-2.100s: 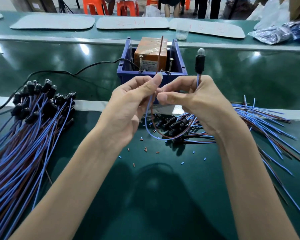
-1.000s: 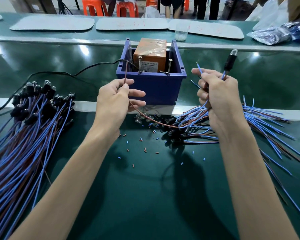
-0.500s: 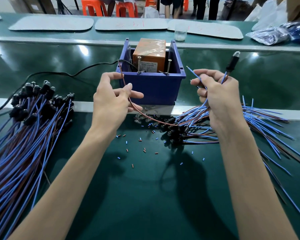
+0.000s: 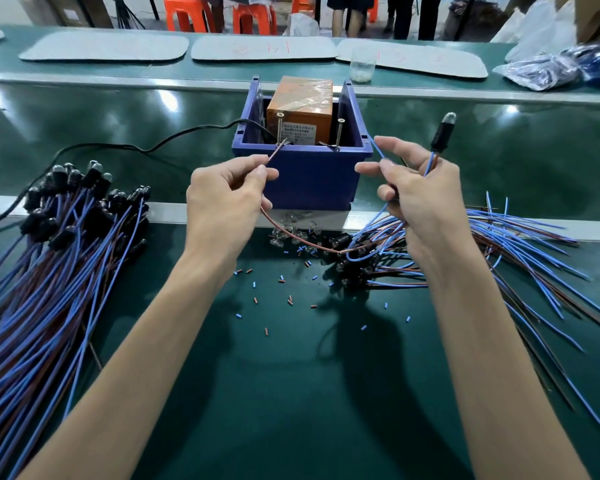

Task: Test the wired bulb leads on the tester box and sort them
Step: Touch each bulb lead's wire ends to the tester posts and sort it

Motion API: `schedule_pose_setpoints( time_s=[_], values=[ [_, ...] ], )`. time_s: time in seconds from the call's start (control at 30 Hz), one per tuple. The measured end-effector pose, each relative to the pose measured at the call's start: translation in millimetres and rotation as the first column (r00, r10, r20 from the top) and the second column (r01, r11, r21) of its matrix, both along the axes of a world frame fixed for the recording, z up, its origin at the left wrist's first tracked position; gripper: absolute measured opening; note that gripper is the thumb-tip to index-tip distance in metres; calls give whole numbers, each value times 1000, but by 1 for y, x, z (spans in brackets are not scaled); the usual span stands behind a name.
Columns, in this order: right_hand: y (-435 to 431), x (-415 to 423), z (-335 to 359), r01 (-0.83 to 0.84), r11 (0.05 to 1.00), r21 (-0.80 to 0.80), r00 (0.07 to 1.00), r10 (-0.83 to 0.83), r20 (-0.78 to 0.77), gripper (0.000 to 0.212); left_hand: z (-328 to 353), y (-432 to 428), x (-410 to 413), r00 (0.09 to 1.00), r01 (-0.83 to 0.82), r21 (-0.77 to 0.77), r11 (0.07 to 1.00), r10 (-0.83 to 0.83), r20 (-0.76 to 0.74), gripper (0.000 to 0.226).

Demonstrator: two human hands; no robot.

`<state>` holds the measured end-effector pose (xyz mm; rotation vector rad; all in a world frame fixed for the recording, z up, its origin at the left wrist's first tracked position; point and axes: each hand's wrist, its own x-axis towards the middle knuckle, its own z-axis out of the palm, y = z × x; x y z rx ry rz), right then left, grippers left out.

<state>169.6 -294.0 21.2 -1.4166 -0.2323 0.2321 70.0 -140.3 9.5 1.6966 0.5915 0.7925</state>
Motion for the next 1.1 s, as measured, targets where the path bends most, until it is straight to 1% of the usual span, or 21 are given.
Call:
schedule_pose_setpoints(
  time_s=[0.2,0.33,0.53,0.6,0.7,0.83,0.93,1.0,1.1],
  values=[
    [7,-1,-5,-5,1000,-12,999,4,-38,25,1,-3,1,1000,31,-42,999,-31,-1,23],
    [6,-1,-5,-80,996,33,995,82,-65,28,1,0,2,999,39,-92,995,-39,3,25],
    [5,-2,-6,-161,986,35,985,163,-55,28,-1,1,0,995,97,-132,986,-99,-9,28],
    [5,-1,-7,-180,983,37,982,182,-49,29,-1,1,1,996,91,-132,987,-92,-1,28],
    [5,-1,-7,-196,979,49,979,198,-45,30,0,4,1,999,31,-159,987,-25,41,26],
    [5,0,-8,-194,980,52,979,197,-44,29,1,6,1,994,-42,-170,985,59,95,23],
    [7,-1,-9,-140,989,53,988,143,-56,29,0,6,1,987,-72,-163,984,93,129,27],
    [8,-1,-10,-85,996,41,994,88,-66,30,0,6,0,991,-60,-162,985,79,111,25],
    [10,-2,-10,-45,999,19,997,46,-67,31,-1,7,1,999,2,-152,988,5,44,22]
  ],
)
